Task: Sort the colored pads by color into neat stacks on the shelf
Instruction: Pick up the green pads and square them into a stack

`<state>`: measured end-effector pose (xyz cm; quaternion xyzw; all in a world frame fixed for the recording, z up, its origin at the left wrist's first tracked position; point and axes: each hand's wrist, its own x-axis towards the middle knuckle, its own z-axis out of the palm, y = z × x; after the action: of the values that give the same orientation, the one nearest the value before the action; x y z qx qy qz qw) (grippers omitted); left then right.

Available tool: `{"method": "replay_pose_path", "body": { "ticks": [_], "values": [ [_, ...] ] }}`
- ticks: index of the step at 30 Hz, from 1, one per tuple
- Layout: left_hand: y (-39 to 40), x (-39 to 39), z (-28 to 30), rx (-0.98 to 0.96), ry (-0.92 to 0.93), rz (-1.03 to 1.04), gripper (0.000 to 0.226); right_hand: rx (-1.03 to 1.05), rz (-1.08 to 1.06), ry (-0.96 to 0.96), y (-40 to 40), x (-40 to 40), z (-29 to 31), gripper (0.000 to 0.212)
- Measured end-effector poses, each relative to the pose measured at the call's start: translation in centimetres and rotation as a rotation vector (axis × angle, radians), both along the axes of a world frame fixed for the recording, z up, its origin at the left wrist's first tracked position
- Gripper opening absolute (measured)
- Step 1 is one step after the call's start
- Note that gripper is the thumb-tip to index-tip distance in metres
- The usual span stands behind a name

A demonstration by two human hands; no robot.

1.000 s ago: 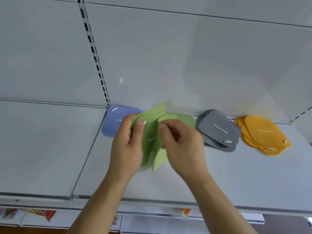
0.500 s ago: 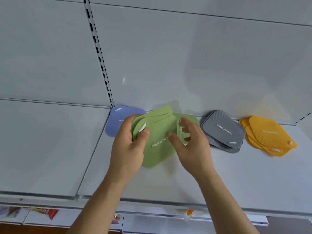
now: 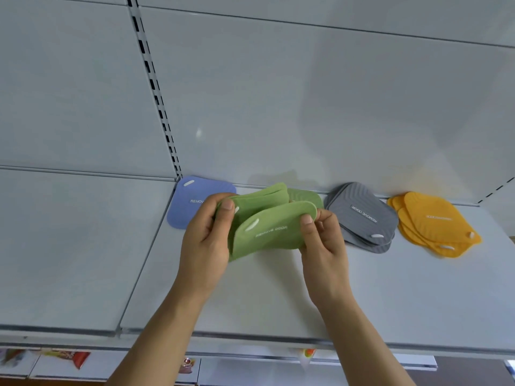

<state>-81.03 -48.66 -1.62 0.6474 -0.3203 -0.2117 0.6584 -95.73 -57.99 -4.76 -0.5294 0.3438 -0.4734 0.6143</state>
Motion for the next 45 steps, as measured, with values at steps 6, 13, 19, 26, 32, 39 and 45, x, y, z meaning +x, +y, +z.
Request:
{"method": "replay_pose_path", "body": {
  "ticks": [6,13,19,26,32,39,45],
  "values": [
    [0.0,-0.8,-0.5,-0.036,0.049,-0.028,0.030,-0.010,-0.099,0.123,0.8,1.4,0.2,0.014],
    [0.4,-0.6,-0.9,0.023,-0.176,0.013,0.017,-0.063,-0.069,0.077,1.0,1.6,-0.1,0.015],
    [0.8,-0.4,-0.3,-0.079,-0.231,-0.036,0.016,-0.177,0.136,0.158,0.4,0.0,0.1,0.024],
    [0.7,-0.5,-1.4,-0.042,-0.077,-0.115,0.026,-0.203,0.105,0.254,1.0,-0.1,-0.2,0.014],
    [0.3,-0.9,-0.6,-0.075,-0.096,-0.112,0.017,-0.281,-0.031,0.269,2.5,0.5,0.6,0.018],
    [0.4,-1.3,-2.0,0.026,-0.104,-0.079,0.029,-0.248,-0.019,0.334,2.5,0.1,0.2,0.023],
    [0.4,-1.8,-2.0,-0.011,-0.045,-0.052,0.022,-0.265,-0.053,0.366,2.8,-0.1,0.2,0.033]
  ]
}}
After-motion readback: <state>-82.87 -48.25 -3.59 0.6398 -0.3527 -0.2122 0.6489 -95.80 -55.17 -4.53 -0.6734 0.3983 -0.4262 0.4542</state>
